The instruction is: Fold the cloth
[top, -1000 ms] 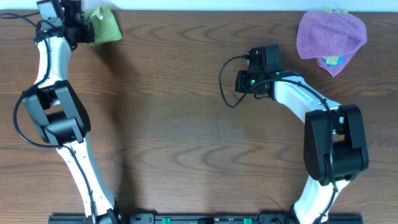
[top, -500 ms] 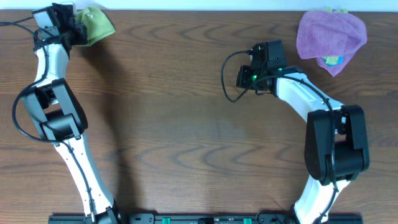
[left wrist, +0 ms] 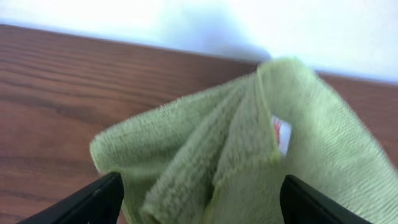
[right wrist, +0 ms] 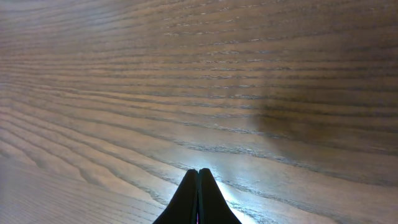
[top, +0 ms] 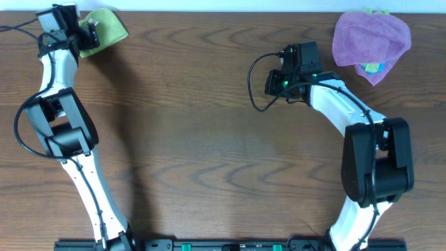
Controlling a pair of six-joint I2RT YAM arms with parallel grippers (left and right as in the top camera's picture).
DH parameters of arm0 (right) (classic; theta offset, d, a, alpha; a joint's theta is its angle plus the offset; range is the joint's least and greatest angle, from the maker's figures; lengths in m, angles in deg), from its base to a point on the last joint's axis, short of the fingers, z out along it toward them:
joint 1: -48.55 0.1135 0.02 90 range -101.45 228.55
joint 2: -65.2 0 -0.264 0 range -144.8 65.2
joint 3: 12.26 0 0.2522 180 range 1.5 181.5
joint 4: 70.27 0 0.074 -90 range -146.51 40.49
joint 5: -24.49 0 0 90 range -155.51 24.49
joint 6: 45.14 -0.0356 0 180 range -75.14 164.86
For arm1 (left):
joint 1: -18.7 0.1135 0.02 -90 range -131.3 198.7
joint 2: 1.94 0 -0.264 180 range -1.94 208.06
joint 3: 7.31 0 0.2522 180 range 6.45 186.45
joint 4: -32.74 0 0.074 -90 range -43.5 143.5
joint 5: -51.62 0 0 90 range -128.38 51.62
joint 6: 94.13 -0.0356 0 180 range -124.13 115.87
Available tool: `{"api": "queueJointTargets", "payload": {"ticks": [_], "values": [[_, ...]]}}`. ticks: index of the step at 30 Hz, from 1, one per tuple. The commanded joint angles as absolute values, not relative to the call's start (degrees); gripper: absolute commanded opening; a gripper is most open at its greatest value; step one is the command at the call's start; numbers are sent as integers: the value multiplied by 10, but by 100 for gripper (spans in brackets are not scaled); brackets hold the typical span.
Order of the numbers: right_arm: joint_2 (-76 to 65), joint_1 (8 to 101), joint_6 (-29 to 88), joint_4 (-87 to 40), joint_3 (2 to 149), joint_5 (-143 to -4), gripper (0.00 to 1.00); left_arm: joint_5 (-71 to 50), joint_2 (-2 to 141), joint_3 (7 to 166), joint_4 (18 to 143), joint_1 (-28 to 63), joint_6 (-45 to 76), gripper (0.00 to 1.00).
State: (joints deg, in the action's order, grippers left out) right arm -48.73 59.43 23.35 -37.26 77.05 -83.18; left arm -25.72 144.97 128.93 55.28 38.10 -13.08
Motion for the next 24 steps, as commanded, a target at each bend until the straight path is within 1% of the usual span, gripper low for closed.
{"api": "queueJointTargets", "payload": {"ticks": [1, 2, 4, 5, 7, 8, 10, 17, 24], "values": [[-475, 589, 226, -372, 780, -822, 2, -238, 1439, 1342, 558, 381, -84, 75], [-475, 589, 226, -372, 780, -822, 2, -217, 1437, 1354, 567, 380, -81, 73], [-475, 589, 226, -372, 780, -822, 2, -163, 1436, 1381, 590, 377, -79, 60], [-475, 589, 226, -372, 780, -820, 2, -141, 1436, 1390, 599, 375, -77, 48], [-475, 589, 226, -372, 780, -813, 2, -117, 1436, 1396, 602, 372, -54, 22], [-475, 589, 226, -372, 780, -813, 1, -111, 1436, 1396, 602, 370, -40, 6], [-475, 589, 226, -372, 780, -813, 2, -111, 1438, 1396, 605, 367, -21, 6], [-475, 589, 226, -376, 780, -813, 2, -107, 1454, 1396, 632, 344, -21, 5], [-475, 589, 239, -376, 780, -814, 1, -150, 1486, 1396, 602, 330, -31, 6]]}}
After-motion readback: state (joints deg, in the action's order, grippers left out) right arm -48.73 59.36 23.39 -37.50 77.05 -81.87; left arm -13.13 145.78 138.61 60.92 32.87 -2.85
